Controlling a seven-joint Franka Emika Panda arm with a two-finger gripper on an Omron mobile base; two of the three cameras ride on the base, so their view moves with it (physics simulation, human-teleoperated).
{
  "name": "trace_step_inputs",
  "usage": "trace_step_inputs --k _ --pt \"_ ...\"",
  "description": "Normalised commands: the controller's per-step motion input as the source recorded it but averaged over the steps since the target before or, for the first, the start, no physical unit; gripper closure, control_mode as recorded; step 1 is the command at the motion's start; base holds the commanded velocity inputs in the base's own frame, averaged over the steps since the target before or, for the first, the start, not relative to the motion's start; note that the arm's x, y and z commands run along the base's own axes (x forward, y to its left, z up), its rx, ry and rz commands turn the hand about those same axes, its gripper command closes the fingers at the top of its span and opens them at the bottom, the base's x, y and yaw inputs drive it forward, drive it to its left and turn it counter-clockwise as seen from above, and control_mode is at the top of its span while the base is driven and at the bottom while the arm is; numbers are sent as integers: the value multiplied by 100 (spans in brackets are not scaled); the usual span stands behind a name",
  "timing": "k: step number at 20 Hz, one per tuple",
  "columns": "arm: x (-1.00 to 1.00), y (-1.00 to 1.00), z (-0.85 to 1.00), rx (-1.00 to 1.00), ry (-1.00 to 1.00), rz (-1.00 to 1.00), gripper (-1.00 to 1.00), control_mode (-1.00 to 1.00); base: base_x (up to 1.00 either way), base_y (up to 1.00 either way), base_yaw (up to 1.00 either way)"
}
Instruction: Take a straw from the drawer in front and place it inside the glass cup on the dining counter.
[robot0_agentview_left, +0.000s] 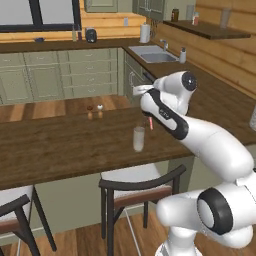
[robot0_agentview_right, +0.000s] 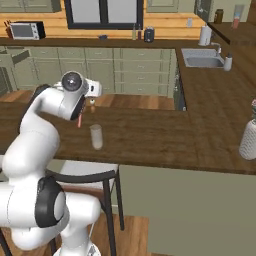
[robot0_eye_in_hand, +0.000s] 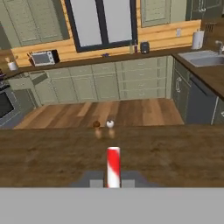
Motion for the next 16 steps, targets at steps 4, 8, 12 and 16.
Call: trace_step_inputs --k 4,8,12,16 --pt "39 -6 0 6 -17 47 100 -100 0 0 0" --pt "17 -1 -1 6 -18 50 100 -100 0 0 0" --pt "0 -4 -4 5 -15 45 100 -100 0 0 0" --pt "18 -9 0 7 -10 38 100 -100 0 0 0"
